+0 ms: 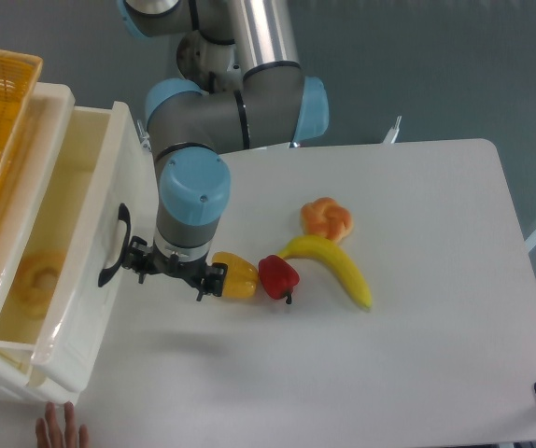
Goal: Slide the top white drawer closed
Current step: 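Push the drawer front inward into the cabinet with the gripper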
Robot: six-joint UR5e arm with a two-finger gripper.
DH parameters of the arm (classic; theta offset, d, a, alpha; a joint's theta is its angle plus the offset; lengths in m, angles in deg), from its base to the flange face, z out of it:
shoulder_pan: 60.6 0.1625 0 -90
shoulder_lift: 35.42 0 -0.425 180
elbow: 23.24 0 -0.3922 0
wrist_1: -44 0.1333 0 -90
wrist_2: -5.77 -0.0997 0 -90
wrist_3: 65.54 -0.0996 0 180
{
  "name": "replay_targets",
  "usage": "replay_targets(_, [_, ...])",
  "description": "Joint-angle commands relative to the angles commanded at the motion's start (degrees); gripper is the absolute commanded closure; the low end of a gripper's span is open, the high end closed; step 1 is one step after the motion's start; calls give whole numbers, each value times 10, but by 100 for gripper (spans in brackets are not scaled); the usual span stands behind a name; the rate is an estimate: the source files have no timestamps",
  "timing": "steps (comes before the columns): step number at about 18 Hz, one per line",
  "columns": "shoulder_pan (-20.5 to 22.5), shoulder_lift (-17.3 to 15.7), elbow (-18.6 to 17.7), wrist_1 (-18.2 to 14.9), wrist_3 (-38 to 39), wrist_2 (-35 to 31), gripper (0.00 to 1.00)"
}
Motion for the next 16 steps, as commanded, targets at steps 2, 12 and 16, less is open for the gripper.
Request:
replay_targets(2, [-8, 0, 0, 0, 0, 0, 0])
replay_targets(12, [-29, 0, 0, 3, 0, 4, 0])
replay_targets(16, [-37, 0, 0, 4, 0, 4, 0])
